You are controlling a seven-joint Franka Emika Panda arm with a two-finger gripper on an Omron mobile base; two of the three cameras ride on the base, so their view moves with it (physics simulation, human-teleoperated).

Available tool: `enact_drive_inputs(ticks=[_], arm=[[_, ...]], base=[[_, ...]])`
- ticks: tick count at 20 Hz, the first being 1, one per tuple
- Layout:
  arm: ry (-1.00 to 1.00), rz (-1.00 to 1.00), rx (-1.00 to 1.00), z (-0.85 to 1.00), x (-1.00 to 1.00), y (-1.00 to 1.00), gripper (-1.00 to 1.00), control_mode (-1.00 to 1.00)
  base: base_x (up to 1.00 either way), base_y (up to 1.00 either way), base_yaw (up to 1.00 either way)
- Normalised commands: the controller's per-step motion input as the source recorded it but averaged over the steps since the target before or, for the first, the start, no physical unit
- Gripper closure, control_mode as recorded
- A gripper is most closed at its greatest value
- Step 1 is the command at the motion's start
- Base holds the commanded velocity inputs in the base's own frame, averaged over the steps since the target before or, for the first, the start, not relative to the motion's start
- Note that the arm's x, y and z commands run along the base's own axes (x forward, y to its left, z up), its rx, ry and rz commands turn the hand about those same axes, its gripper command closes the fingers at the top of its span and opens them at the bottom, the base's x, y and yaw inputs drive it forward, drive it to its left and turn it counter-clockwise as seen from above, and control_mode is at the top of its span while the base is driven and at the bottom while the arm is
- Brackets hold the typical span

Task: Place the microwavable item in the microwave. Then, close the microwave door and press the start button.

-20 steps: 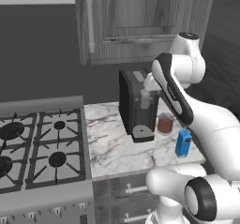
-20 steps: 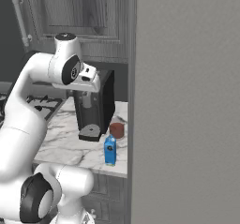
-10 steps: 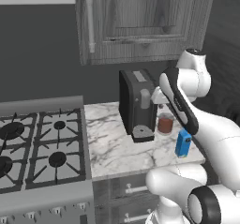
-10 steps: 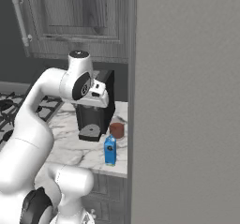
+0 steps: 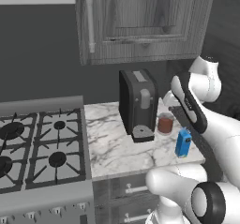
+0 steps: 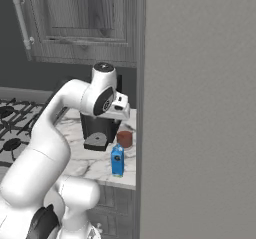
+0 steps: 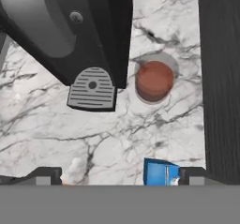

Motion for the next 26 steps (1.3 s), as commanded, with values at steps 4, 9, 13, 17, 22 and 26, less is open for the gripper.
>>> enact_drive_inputs(ticks=[4,9,13,17,22,26], arm=[[0.12,0.1,-0.01,-0.56,0.39,-0.17,-1.0,-1.0],[0.0,0.18,-0.07,-0.33,0.16,0.0,-1.0,-1.0],[0.0,0.21,-0.12,-0.28,0.03,0.05,-1.0,-1.0],[0.03,0.19,-0.13,-0.4,0.11,0.26,-1.0,-1.0],[0.01,0.12,-0.1,-0.17,0.14,0.38,-1.0,-1.0],[0.0,0.03,-0.03,-0.07,0.0,0.0,-1.0,-1.0]], base=[[0.0,0.0,0.0],[0.0,0.0,0.0],[0.0,0.0,0.0],[0.0,0.0,0.0],[0.0,0.0,0.0],[0.0,0.0,0.0]])
